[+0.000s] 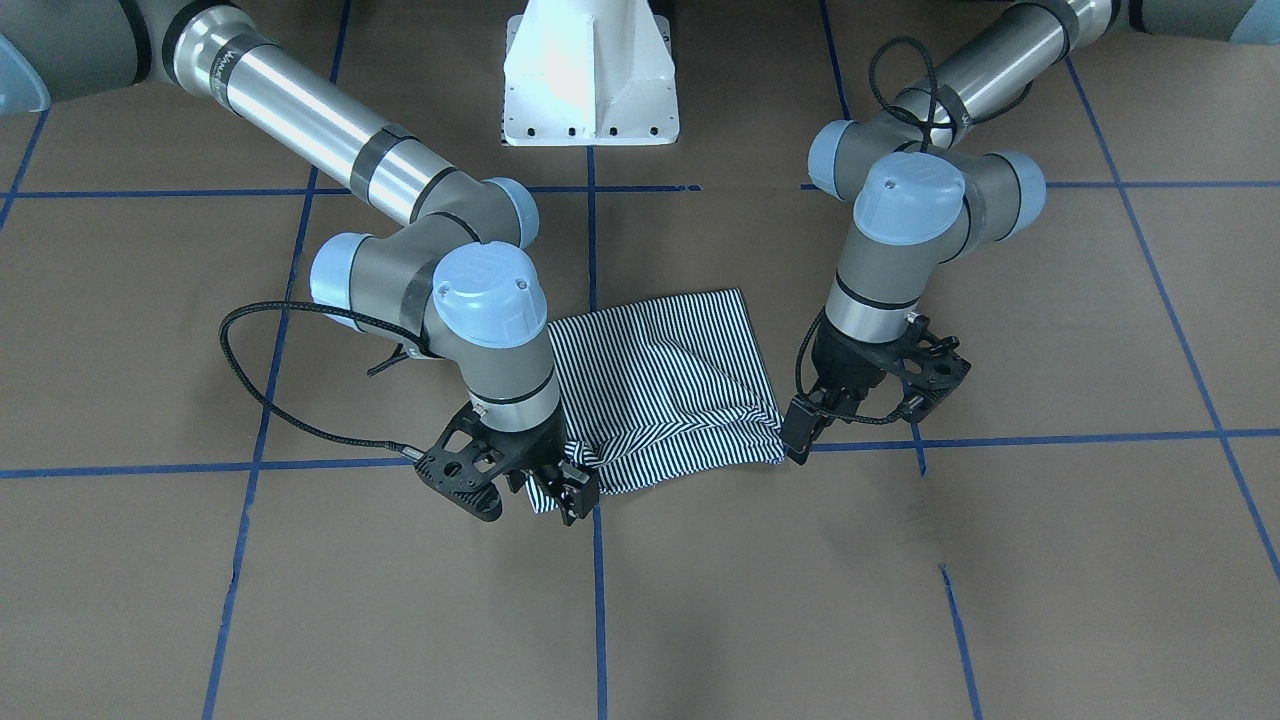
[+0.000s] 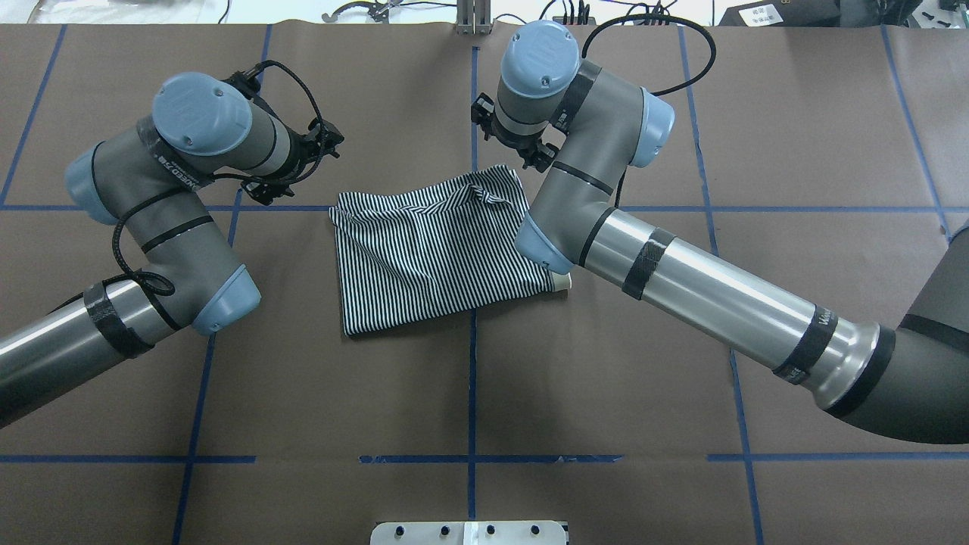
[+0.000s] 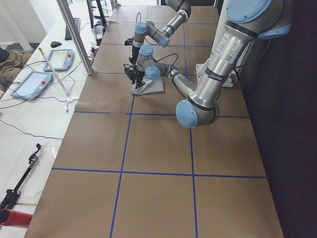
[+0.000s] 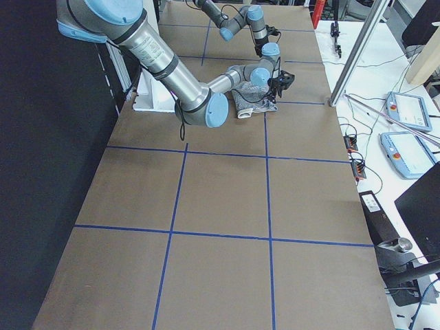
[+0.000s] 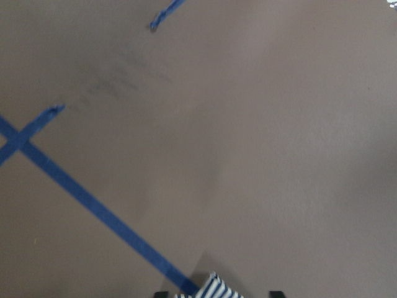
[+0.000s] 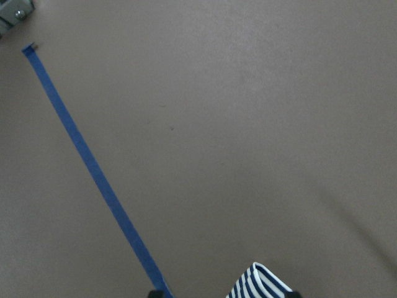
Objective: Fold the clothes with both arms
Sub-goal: 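Open both grippers and raise both arms away from the folded shirt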
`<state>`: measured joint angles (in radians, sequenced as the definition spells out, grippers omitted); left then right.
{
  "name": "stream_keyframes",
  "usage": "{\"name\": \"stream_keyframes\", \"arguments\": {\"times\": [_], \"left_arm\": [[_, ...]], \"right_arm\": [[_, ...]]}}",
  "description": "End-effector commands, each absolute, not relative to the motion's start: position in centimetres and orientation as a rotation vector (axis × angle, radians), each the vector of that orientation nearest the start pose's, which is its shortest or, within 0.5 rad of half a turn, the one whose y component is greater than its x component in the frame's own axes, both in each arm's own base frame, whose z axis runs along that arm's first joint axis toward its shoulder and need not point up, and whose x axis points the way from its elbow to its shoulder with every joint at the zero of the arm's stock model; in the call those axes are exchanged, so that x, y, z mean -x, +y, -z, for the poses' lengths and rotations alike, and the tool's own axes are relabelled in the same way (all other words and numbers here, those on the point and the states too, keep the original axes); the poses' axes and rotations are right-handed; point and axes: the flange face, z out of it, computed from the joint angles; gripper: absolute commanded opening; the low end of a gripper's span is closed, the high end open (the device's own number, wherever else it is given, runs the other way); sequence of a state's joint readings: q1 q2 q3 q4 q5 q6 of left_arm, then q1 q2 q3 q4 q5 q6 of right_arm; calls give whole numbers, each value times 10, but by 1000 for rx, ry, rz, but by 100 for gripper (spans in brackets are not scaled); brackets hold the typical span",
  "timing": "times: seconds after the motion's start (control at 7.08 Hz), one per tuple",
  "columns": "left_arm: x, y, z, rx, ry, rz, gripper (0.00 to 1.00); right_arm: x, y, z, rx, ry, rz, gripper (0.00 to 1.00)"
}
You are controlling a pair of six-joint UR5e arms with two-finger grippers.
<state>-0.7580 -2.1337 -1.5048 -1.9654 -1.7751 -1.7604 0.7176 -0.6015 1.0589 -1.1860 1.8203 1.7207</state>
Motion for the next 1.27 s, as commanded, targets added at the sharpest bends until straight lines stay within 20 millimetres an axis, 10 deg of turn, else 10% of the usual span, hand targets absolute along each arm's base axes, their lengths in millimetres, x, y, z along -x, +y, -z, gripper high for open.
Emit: {"name": "stream_keyframes", "arguments": {"times": [0.0, 0.28, 0.57, 0.85, 1.13], "left_arm": [[-436, -565, -312, -44, 954, 761, 100], [-417, -549, -289, -20, 1012, 686, 100], [-348, -565, -307, -114, 1004, 534, 100], [-244, -603, -345, -238, 922, 373, 100], [-130, -632, -387, -356, 751, 140, 100]], "right_arm": [[554, -633, -212, -27, -880, -597, 100], [557, -618, -206, -78, -762, -365, 100], [495, -640, -200, -108, -673, -253, 100], [353, -662, -263, -91, -720, -133, 100], [172, -665, -396, -119, -715, 45, 100]]}}
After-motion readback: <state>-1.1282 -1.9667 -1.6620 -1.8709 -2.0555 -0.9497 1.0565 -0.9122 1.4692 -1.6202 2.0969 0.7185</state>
